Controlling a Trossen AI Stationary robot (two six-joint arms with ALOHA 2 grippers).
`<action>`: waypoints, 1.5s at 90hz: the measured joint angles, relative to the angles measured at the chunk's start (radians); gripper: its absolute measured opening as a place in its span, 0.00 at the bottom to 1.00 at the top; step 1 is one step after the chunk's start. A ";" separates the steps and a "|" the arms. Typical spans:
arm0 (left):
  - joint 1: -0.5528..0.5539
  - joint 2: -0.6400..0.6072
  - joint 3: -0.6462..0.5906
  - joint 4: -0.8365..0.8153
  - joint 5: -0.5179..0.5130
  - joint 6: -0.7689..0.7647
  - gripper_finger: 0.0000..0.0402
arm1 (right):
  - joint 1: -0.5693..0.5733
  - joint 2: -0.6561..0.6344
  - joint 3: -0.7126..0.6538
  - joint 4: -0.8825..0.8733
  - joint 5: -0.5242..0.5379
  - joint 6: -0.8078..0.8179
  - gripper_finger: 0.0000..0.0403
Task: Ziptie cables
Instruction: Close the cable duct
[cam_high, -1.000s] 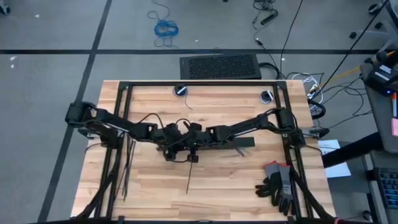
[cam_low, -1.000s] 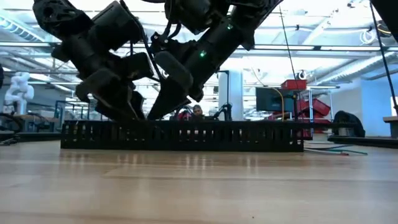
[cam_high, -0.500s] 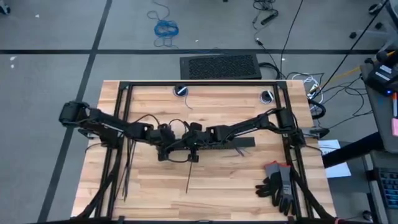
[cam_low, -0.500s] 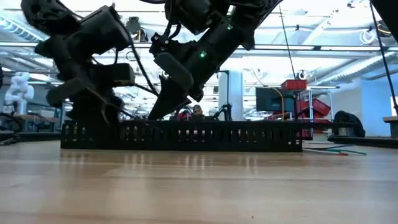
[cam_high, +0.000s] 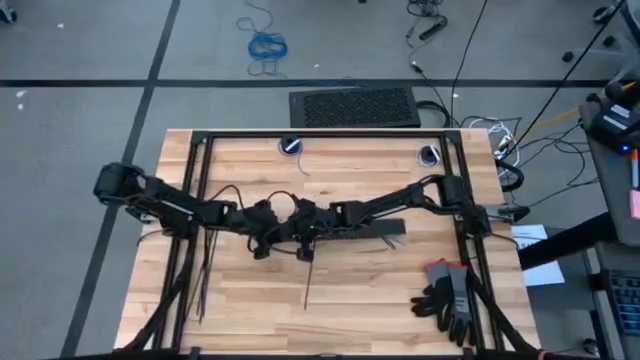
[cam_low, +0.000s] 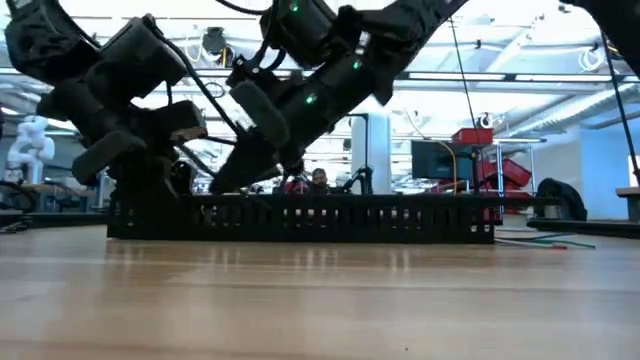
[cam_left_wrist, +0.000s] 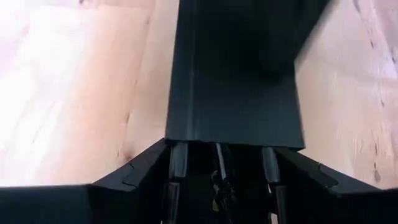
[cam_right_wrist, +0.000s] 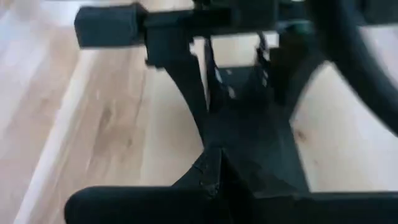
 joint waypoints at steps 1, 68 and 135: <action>0.000 0.000 0.000 0.001 0.000 0.000 0.57 | -0.001 0.004 0.000 0.000 -0.001 0.003 0.00; 0.000 0.002 0.022 0.023 0.039 0.022 0.58 | 0.045 -0.158 -0.004 -0.139 0.150 -0.103 0.00; 0.009 0.045 0.016 0.187 -0.014 0.016 0.69 | 0.041 -0.155 -0.002 -0.139 0.179 -0.091 0.00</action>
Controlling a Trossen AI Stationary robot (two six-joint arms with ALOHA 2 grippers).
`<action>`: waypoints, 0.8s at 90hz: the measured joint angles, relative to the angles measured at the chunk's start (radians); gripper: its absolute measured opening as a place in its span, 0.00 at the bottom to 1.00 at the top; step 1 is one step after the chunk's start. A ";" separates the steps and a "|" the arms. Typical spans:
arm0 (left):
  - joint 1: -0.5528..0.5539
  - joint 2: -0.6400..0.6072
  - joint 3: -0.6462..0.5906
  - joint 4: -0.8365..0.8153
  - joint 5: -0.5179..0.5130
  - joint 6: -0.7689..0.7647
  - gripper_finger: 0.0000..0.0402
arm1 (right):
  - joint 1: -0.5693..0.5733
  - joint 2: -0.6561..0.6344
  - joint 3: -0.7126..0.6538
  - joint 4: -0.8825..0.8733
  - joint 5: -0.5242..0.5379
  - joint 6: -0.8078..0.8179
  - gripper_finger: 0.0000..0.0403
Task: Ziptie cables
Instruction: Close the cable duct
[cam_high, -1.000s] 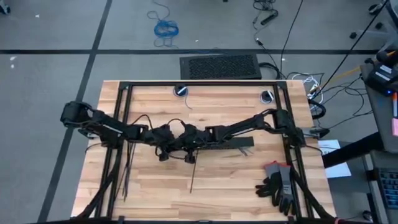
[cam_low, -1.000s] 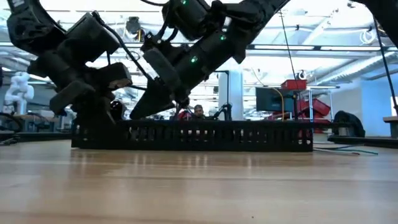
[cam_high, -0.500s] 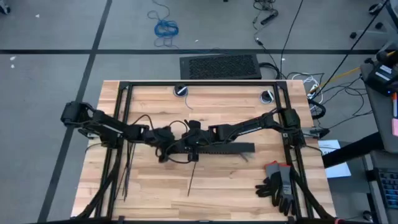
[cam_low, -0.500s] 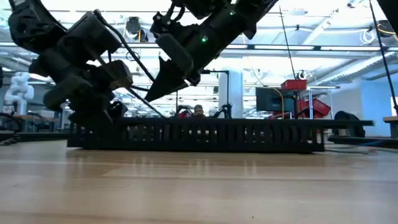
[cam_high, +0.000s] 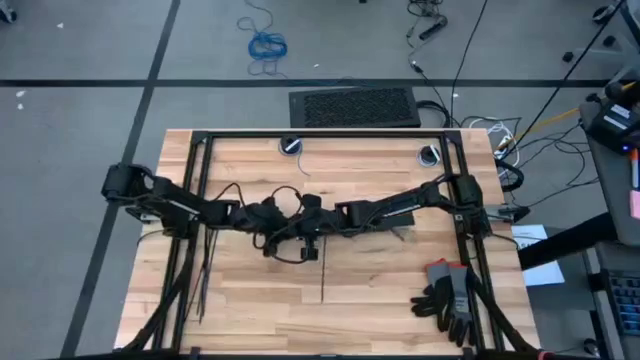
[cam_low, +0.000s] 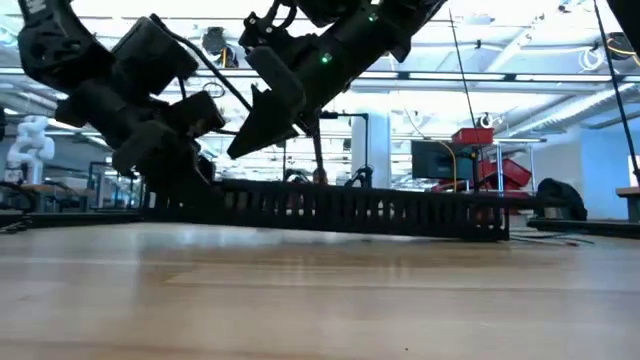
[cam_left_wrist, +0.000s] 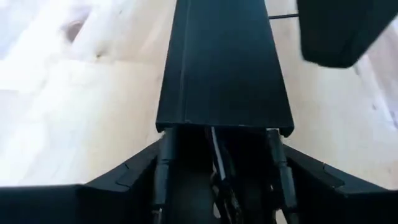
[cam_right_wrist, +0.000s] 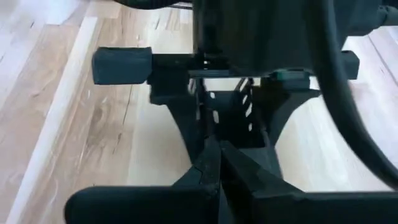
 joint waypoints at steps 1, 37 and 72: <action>0.000 0.003 0.000 0.004 0.000 0.001 0.70 | 0.000 0.000 0.000 0.000 0.000 0.000 0.00; -0.027 0.008 0.014 -0.052 0.016 -0.039 0.83 | 0.003 0.001 0.000 -0.001 -0.004 0.000 0.00; -0.121 -0.110 -0.047 -0.137 -0.170 -0.072 0.83 | -0.002 0.004 -0.115 0.113 0.024 0.063 0.00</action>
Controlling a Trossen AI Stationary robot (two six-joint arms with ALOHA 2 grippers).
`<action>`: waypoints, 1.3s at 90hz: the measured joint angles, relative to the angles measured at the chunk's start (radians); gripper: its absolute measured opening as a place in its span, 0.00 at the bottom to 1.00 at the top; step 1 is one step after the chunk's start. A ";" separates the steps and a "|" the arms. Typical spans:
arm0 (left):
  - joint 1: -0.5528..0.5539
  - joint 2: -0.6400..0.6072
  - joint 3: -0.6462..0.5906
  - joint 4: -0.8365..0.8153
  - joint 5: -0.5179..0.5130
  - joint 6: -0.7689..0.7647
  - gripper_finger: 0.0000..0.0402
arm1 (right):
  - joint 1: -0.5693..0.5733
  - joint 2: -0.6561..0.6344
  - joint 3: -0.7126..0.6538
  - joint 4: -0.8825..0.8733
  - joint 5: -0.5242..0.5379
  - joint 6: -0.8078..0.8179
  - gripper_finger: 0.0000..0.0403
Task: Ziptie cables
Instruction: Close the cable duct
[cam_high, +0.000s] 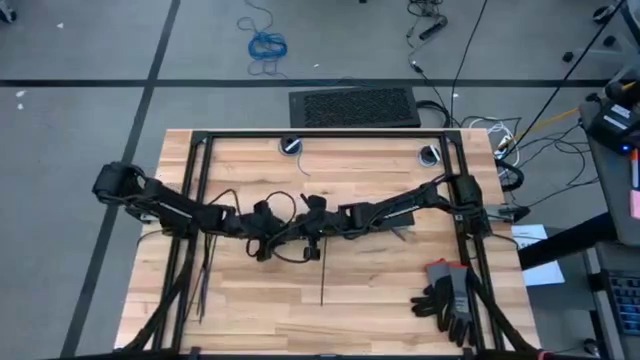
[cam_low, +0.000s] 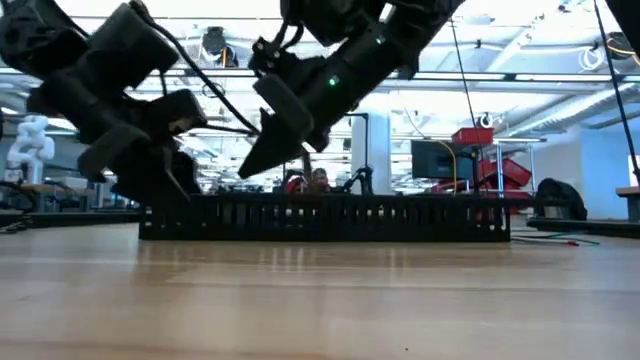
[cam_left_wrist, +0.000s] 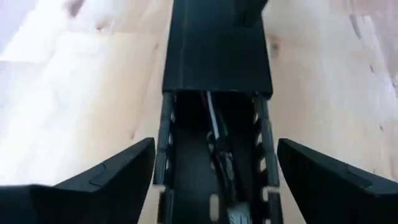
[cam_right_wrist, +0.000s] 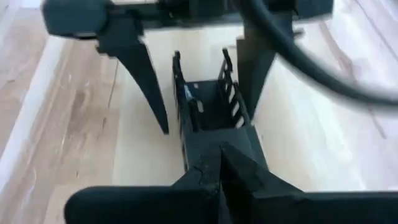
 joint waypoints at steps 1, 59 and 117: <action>-0.004 -0.001 -0.005 0.012 -0.007 -0.001 0.83 | 0.000 0.000 -0.005 0.007 0.000 0.004 0.00; -0.053 0.146 -0.078 0.279 -0.131 -0.012 0.83 | -0.025 0.001 -0.045 0.104 -0.003 0.039 0.00; -0.054 0.281 -0.076 0.426 -0.129 0.019 0.69 | -0.025 0.008 -0.066 0.153 -0.034 0.058 0.00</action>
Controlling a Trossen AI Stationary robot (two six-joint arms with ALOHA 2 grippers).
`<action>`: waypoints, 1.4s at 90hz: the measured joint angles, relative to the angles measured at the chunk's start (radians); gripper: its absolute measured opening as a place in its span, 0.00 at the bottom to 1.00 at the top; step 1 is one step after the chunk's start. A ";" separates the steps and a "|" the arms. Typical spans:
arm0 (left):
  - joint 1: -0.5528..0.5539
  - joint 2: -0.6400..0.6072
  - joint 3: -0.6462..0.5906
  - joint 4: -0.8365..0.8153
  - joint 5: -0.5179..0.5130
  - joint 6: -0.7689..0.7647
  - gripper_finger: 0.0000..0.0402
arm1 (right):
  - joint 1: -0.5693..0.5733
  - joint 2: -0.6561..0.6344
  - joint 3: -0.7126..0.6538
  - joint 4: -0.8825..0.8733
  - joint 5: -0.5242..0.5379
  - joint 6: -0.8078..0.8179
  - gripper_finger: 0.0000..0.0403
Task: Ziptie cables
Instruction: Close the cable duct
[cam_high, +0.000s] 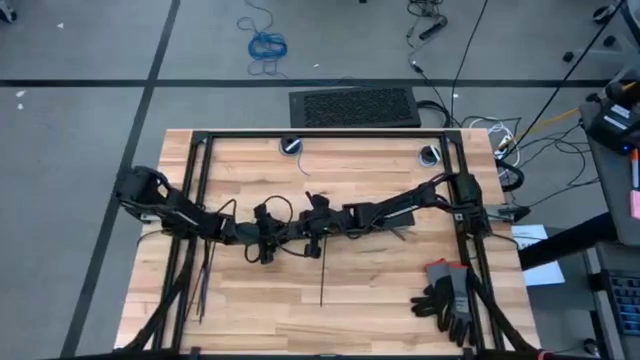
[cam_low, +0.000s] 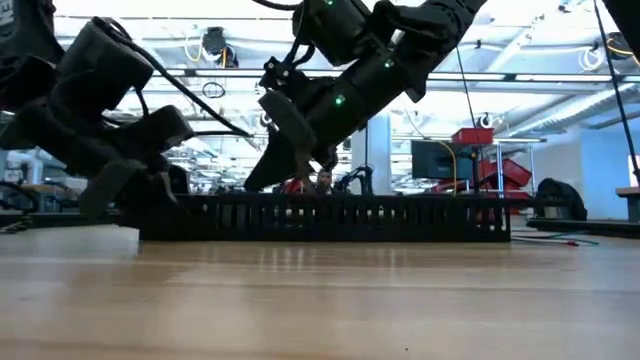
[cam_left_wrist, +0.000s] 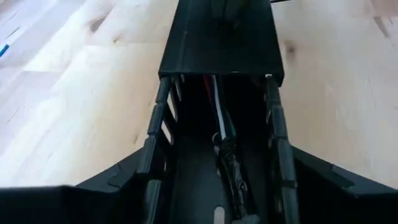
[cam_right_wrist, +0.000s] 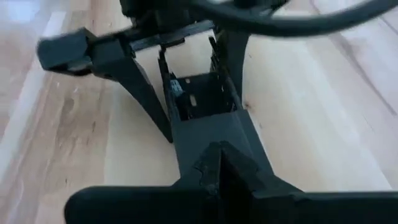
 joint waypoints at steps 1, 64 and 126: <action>0.000 0.002 0.000 0.004 0.000 0.000 0.69 | 0.000 0.001 0.000 0.003 0.000 0.000 0.00; 0.002 0.016 0.001 0.024 0.017 0.010 0.61 | 0.012 -0.029 0.000 0.065 -0.007 -0.057 0.00; 0.003 0.017 -0.001 0.024 0.028 0.025 0.61 | -0.093 0.026 0.002 0.002 -0.215 -0.117 0.00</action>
